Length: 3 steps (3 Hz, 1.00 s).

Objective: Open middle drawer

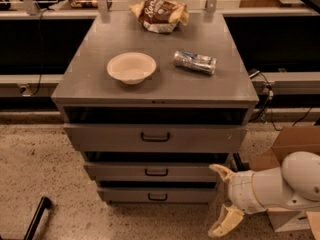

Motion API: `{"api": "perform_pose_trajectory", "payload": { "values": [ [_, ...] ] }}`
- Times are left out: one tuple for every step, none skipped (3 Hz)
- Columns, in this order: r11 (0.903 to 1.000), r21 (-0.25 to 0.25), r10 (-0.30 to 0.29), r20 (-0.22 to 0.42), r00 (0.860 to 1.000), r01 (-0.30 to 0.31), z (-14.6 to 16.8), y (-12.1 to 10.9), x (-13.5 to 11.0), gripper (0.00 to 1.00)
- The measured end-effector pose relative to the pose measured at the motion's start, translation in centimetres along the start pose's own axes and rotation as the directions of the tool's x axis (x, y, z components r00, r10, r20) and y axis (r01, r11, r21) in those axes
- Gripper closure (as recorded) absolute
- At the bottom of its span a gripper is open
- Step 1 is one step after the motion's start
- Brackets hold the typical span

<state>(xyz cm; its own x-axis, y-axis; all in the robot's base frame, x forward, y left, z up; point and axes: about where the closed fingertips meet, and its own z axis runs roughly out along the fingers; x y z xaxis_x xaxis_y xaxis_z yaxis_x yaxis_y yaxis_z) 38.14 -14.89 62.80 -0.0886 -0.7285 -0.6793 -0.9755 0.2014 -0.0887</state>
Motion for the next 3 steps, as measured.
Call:
{"api": "perform_pose_trajectory", "payload": {
  "values": [
    [0.9935,-0.069,-0.096,-0.073,0.993,0.091,6.7,-0.4,2.7,0.0],
    [0.9863,-0.036,-0.163,-0.06,0.985,0.161,11.5,-2.4,5.4,0.0],
    [0.9844,-0.047,-0.171,-0.044,0.984,0.169,13.0,-1.8,6.4,0.0]
  ]
}}
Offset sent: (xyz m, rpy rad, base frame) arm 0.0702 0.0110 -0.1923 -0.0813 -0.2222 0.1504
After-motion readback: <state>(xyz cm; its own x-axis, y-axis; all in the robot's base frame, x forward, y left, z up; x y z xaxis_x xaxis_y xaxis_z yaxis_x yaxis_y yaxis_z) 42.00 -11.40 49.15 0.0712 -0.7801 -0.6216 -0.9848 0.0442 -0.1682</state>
